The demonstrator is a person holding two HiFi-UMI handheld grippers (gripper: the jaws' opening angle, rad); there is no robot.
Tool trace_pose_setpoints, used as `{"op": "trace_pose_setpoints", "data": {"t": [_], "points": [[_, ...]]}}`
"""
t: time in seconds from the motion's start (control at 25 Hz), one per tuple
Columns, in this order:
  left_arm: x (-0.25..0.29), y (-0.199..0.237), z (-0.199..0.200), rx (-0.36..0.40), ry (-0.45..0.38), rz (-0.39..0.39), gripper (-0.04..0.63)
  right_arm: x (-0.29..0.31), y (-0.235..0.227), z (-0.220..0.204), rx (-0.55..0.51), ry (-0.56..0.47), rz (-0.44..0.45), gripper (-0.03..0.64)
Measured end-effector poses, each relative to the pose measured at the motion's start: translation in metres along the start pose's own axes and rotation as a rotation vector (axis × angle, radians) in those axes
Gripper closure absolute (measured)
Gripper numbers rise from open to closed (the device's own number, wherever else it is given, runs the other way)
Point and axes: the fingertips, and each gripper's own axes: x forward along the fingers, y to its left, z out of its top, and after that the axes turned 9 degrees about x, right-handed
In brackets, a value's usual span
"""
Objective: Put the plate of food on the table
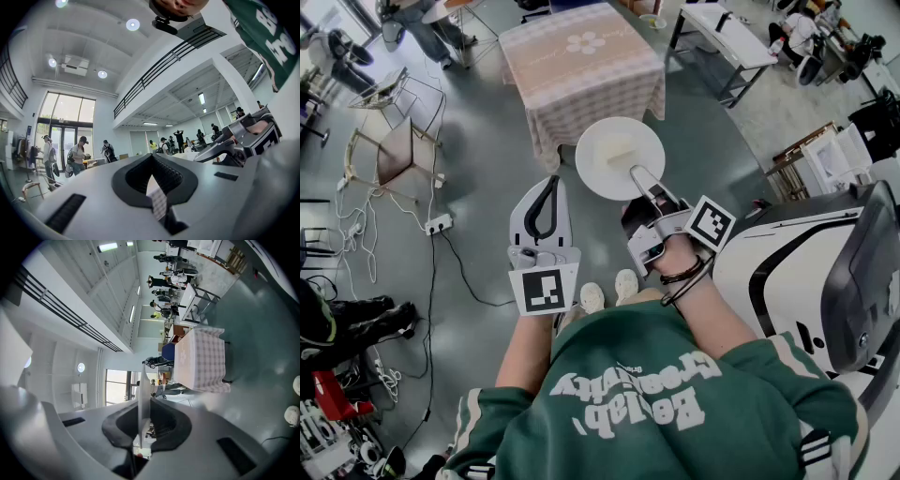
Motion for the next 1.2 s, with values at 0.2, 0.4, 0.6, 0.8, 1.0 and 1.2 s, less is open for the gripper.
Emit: {"op": "trace_pose_setpoints", "data": {"t": [0.2, 0.4, 0.6, 0.8, 1.0, 1.2], "points": [[0.001, -0.003, 0.002, 0.001, 0.003, -0.005, 0.586, 0.0, -0.002, -0.001, 0.003, 0.002, -0.003, 0.584], [0.002, -0.012, 0.007, 0.0, 0.003, 0.001, 0.586, -0.008, -0.005, 0.008, 0.018, -0.001, -0.014, 0.584], [0.002, -0.007, 0.007, -0.018, 0.008, 0.015, 0.586, -0.006, -0.004, 0.009, 0.003, -0.003, -0.02, 0.584], [0.014, -0.039, 0.012, 0.001, 0.012, 0.034, 0.586, -0.021, -0.009, 0.041, 0.0, 0.018, -0.012, 0.584], [0.015, -0.036, 0.014, 0.004, 0.01, 0.063, 0.586, -0.018, -0.007, 0.045, -0.004, 0.028, 0.0, 0.584], [0.021, -0.056, 0.017, 0.004, 0.019, 0.07, 0.586, -0.03, -0.009, 0.064, 0.005, 0.035, 0.005, 0.584]]}}
